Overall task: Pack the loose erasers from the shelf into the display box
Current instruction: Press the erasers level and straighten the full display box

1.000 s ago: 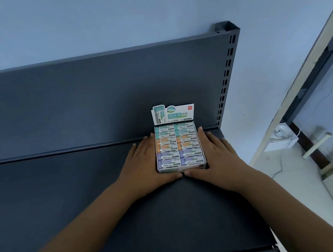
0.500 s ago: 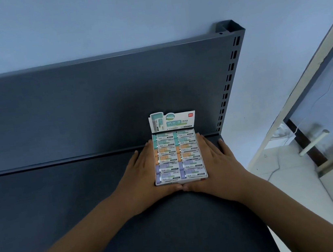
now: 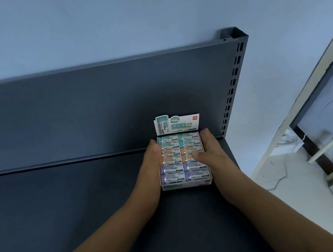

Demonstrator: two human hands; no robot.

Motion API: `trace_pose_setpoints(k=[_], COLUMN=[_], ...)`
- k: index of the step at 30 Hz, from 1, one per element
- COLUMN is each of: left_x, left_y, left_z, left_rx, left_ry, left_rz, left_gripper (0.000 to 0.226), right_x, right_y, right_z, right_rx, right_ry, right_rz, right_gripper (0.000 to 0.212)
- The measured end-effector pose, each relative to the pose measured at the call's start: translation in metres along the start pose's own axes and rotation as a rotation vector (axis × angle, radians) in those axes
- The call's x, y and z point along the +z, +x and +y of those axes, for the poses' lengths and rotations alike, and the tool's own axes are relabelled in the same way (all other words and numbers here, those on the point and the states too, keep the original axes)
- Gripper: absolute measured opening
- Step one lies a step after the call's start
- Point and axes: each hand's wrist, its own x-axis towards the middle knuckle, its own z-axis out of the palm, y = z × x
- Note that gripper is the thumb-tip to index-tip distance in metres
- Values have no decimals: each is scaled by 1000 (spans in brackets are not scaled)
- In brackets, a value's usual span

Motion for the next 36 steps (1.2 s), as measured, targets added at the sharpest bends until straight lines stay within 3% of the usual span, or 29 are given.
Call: trace_pose_setpoints(k=[2,4,11,14,17,21,25,31,36], left_x=[13,18,13,8,1,-8,-21,-21,-23], left_y=[-1,0,4,5,5,-10,-35,-37,-32], left_z=[3,3,-5,-7,-10,-13,-17,-32,-39], left_rx=[-41,-42,8,-11,4,58,177,263,288], left_ry=[-130,-149,-77,-38,53,265,765,1040,1095], left_rz=[52,75,54,25,18,-27,-90,-21,14], left_gripper=[56,56,48,55,63,60,62,72,70], right_x=[10,17,24,25,21,5,-11,-14,-11], right_y=[1,-2,0,0,1,-13,-40,-40,-38], right_z=[-1,-1,4,6,5,8,29,37,40], right_rx=[-2,-22,-63,-61,-80,-75,-46,-69,-115], right_ry=[104,128,104,80,-83,-509,-1061,-1149,-1169], right_rz=[148,209,231,201,172,119,10,50,101], right_gripper=[41,32,34,37,37,43,86,75,70])
